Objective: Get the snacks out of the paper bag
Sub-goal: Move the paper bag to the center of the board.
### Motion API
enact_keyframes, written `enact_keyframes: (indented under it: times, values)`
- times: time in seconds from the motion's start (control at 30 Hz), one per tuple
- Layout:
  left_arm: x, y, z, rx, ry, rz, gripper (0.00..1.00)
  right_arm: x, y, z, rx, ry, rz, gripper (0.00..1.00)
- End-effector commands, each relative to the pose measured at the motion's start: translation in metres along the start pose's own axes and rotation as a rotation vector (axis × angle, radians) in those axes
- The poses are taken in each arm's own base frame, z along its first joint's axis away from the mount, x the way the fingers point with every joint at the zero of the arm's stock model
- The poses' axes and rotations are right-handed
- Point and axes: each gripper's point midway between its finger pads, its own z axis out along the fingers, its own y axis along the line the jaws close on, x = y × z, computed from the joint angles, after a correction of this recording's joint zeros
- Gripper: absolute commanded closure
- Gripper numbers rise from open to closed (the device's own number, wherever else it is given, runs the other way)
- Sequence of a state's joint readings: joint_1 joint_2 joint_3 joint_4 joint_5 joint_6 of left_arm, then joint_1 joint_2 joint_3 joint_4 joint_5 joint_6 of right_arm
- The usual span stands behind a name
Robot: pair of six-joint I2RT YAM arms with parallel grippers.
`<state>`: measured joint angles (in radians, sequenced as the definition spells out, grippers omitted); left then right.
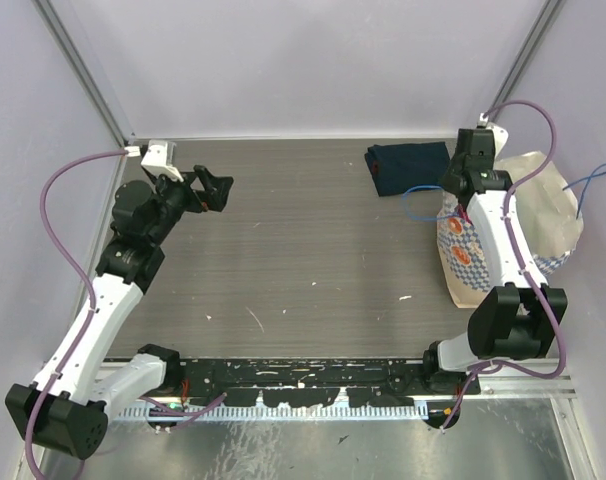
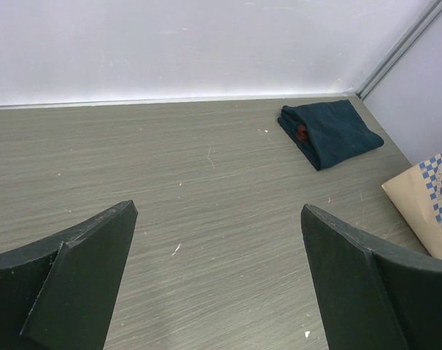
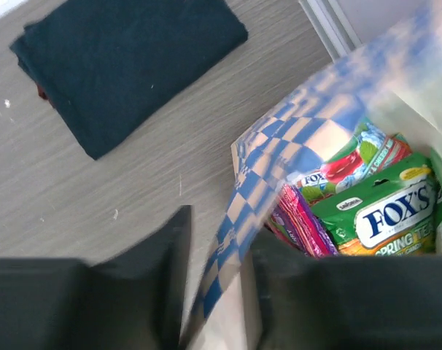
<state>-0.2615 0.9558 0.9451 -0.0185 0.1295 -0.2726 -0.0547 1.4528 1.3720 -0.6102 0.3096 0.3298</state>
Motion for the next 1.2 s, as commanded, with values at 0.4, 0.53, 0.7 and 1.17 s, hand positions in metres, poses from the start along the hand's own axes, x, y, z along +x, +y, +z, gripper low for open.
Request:
enact_keyframes:
  times: [0.4, 0.53, 0.7, 1.17]
  values:
    - [-0.025, -0.027, -0.017, 0.139, -0.156, -0.019, 0.02, 0.015, 0.122, -0.060, -0.254, -0.070, -0.152, 0.82]
    - [-0.025, -0.013, -0.019, 0.052, -0.112, 0.005, 0.02, 0.026, 0.161, -0.083, -0.342, -0.065, -0.198, 0.85]
    - [-0.033, -0.007, -0.030, 0.012, -0.185, -0.005, 0.02, 0.040, 0.205, -0.111, -0.387, -0.091, -0.294, 0.85]
    - [-0.026, 0.004, -0.038, -0.056, -0.092, 0.054, 0.02, 0.124, 0.330, -0.186, -0.642, -0.046, -0.564, 0.85]
